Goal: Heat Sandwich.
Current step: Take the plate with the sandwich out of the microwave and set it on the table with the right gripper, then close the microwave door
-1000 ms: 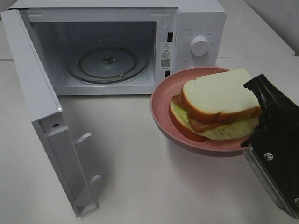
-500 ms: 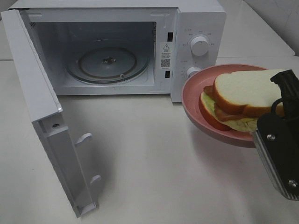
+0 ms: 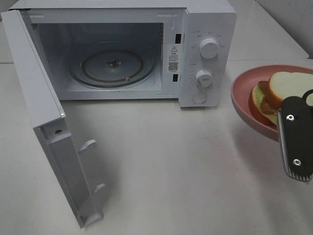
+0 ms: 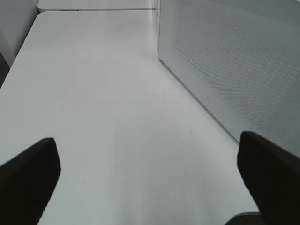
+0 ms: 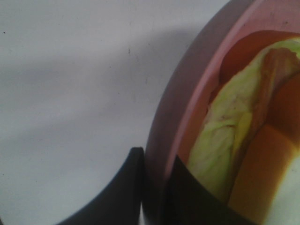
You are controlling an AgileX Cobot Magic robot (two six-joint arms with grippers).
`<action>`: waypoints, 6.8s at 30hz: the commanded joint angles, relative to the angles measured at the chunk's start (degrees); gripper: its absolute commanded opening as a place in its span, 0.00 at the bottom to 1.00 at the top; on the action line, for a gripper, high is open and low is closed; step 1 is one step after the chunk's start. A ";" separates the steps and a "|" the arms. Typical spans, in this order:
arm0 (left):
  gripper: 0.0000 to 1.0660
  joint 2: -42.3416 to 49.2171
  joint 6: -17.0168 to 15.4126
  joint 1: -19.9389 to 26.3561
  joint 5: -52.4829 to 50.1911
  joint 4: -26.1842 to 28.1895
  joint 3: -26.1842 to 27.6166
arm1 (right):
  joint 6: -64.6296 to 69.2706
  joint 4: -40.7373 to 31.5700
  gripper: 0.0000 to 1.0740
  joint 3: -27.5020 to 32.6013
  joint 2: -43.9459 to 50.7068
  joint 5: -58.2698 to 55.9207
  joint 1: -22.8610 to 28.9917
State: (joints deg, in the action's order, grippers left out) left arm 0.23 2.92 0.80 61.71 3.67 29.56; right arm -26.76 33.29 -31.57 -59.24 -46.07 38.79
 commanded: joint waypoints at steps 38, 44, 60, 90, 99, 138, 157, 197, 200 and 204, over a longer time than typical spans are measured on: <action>0.92 0.40 -0.06 0.17 -0.57 0.23 0.00 | 48.93 12.89 0.01 -5.96 -20.45 -4.87 -0.06; 0.92 0.40 -0.06 0.17 -0.57 0.23 0.00 | 52.20 13.06 0.01 -8.37 -23.38 -4.87 -0.74; 0.92 0.40 -0.06 0.17 -0.57 0.23 0.00 | 58.44 14.61 0.01 -10.08 -29.97 -2.23 -12.09; 0.92 0.40 -0.06 0.17 -0.57 0.23 0.00 | 69.90 21.03 0.00 -10.08 -43.60 1.89 -18.74; 0.92 0.40 -0.06 0.17 -0.57 0.23 0.00 | 72.59 22.46 0.01 -10.08 -46.35 5.56 -18.74; 0.92 0.40 -0.06 0.17 -0.57 0.23 0.00 | 63.66 8.82 0.47 -10.08 -37.07 4.35 -18.62; 0.92 0.40 -0.06 0.17 -0.57 0.23 0.00 | 42.91 -14.32 0.75 -10.08 -14.44 -0.52 -18.62; 0.92 0.40 -0.06 0.17 -0.57 0.23 0.00 | 27.96 -26.70 0.71 -0.23 44.58 -9.74 -27.22; 0.92 0.40 -0.06 0.17 -0.57 0.23 0.00 | 26.24 -28.42 0.71 1.78 48.07 -8.02 -29.56; 0.92 0.40 -0.06 0.17 -0.57 0.23 0.00 | 25.04 -29.22 0.71 1.66 52.02 -7.79 -32.49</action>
State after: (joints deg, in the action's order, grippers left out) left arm 0.23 2.92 0.80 61.71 3.67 29.56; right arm -0.57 4.53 -30.08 -8.82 -54.83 7.62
